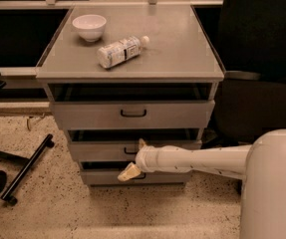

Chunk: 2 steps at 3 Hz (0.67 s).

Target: Open middle drawer

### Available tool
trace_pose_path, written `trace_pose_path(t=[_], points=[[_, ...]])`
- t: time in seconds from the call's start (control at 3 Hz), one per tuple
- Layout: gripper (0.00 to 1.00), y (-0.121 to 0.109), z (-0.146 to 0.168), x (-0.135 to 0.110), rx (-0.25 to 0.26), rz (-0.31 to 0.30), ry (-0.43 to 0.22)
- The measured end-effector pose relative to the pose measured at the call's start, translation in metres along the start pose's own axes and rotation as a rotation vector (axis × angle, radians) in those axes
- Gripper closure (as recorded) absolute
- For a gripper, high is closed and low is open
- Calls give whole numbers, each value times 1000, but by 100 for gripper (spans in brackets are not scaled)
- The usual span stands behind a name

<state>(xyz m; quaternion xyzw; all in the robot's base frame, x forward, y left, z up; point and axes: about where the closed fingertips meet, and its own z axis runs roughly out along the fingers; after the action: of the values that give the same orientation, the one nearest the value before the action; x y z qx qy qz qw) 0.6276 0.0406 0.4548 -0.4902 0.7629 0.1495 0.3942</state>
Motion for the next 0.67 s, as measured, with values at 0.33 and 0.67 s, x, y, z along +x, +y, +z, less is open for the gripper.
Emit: trace_pose_path(t=[0.33, 0.67], points=[[0, -30, 0, -12, 114, -46, -50], [0, -58, -6, -16, 213, -69, -66]])
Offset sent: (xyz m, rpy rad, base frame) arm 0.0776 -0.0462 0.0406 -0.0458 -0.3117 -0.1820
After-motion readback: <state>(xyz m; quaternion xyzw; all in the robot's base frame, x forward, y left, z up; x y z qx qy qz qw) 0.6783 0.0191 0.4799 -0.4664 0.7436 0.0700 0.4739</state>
